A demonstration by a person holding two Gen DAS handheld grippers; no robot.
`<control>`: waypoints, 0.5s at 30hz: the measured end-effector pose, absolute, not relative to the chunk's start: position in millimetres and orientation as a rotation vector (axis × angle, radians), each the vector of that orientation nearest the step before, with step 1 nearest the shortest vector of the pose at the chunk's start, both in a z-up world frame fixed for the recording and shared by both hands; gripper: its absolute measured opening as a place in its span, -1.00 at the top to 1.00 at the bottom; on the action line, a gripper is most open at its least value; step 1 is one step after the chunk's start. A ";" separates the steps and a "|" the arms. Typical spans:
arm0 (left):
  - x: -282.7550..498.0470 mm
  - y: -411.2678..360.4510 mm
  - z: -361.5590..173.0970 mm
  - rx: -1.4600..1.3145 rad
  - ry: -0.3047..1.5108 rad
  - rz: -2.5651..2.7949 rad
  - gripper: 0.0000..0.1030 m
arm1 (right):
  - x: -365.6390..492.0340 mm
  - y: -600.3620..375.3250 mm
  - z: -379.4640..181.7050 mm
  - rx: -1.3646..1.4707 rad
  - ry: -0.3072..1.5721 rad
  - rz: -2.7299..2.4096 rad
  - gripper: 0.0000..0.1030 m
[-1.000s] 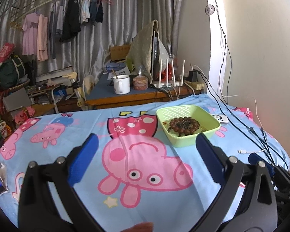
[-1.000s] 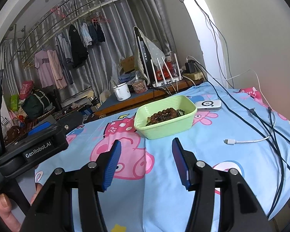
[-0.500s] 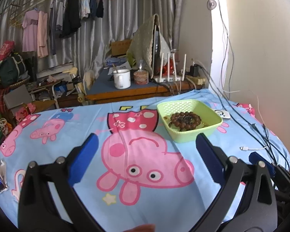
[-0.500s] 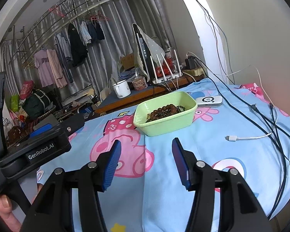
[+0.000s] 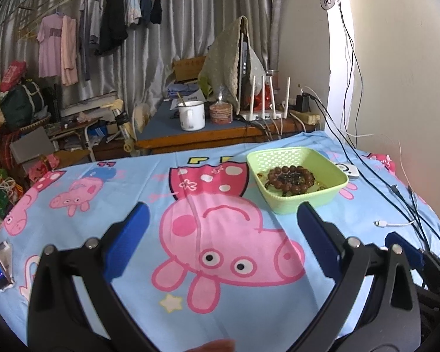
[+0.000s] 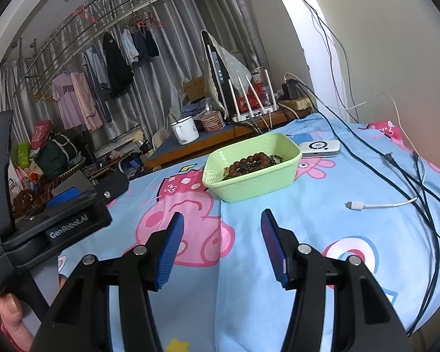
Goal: Organize jewelry
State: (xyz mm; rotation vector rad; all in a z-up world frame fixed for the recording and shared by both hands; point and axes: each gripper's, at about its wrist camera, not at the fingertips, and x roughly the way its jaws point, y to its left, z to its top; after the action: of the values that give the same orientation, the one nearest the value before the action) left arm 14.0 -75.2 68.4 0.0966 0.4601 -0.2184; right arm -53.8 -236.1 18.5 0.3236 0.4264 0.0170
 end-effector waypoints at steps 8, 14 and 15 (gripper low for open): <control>18.6 -76.6 62.0 0.102 0.476 -0.232 -0.87 | -49.9 -237.5 17.3 0.332 0.443 0.016 0.55; 20.9 -78.1 57.1 0.121 0.483 -0.227 -0.87 | -47.9 -236.8 15.2 0.333 0.455 0.018 0.55; 21.7 -78.6 57.0 0.122 0.485 -0.228 -0.87 | -47.8 -236.8 15.3 0.333 0.455 0.017 0.55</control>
State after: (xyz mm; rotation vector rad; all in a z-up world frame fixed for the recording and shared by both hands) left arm 21.6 -78.6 57.0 0.1216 0.4852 -0.2281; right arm -47.8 -236.8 15.3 0.3331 0.4553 0.0174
